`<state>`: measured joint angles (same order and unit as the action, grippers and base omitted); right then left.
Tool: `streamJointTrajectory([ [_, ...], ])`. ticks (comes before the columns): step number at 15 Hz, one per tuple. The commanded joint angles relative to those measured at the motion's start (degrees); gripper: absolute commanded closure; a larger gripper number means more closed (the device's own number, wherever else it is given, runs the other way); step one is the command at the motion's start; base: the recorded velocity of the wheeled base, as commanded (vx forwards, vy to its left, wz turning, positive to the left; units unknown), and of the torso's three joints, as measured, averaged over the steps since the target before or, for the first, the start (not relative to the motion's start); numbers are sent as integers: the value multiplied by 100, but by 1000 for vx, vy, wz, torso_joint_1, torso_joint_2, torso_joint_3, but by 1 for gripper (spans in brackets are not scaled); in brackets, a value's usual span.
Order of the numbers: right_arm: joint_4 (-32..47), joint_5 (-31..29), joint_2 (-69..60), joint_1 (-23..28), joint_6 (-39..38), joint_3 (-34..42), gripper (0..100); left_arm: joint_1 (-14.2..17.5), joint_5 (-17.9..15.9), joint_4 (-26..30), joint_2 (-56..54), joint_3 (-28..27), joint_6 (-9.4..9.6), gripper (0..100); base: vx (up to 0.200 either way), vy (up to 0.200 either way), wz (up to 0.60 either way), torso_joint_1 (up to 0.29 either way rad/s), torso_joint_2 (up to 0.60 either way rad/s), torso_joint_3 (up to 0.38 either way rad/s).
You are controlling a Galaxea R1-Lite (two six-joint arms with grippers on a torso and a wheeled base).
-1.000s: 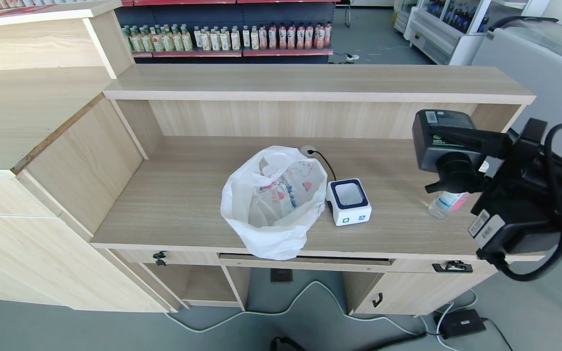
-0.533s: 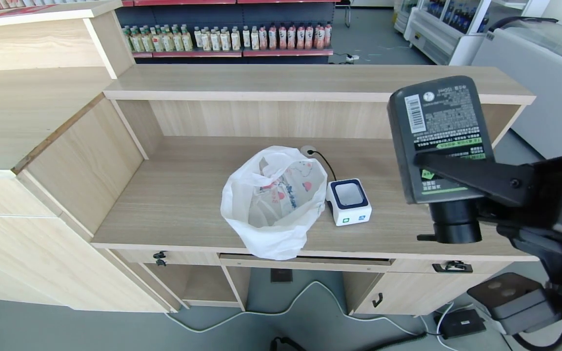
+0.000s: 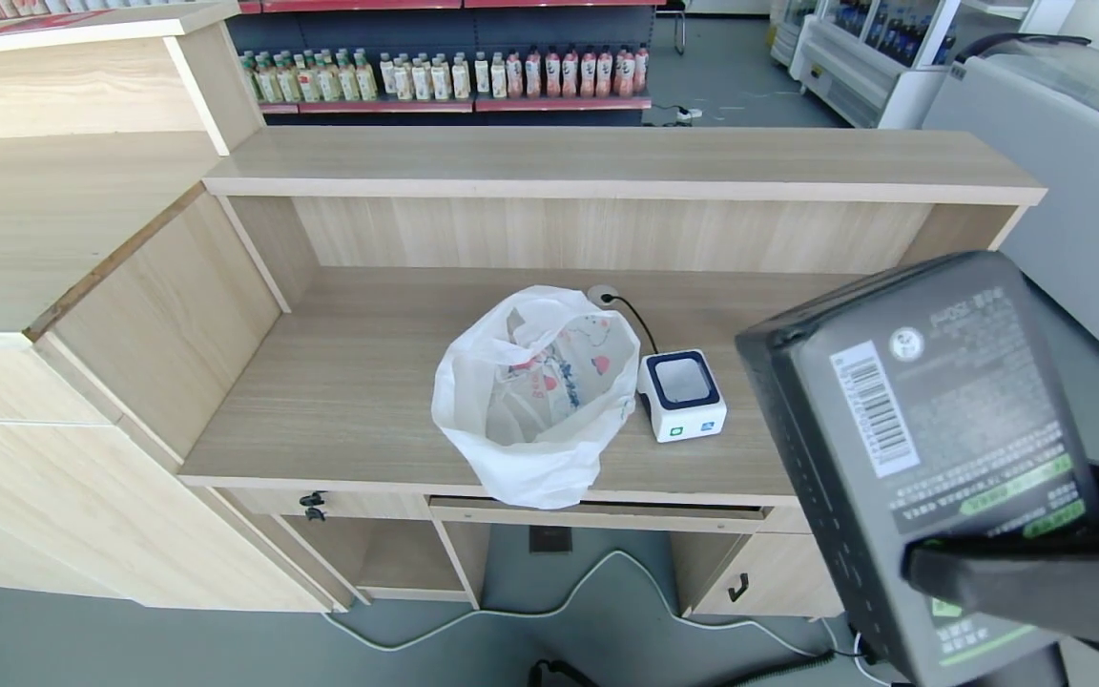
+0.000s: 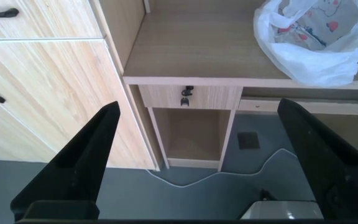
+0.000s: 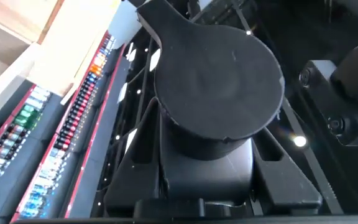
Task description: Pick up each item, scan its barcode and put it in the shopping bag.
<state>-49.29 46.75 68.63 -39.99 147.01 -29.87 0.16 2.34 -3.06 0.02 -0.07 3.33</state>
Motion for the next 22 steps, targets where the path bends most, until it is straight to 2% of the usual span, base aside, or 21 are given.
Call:
streamJointTrajectory([
  [1, 86, 27, -228, -18, -14, 7, 100, 11, 3, -2, -2, -1, 1, 0, 0, 0, 0, 0, 0, 0],
  [8, 701, 238, -526, -36, -40, -28, 100, 2, 3, -2, -2, -1, 1, 0, 0, 0, 0, 0, 0, 0],
  [22, 1018, 238, -614, -44, -111, -54, 100, 2, 3, -2, -2, -1, 1, 0, 0, 0, 0, 0, 0, 0],
])
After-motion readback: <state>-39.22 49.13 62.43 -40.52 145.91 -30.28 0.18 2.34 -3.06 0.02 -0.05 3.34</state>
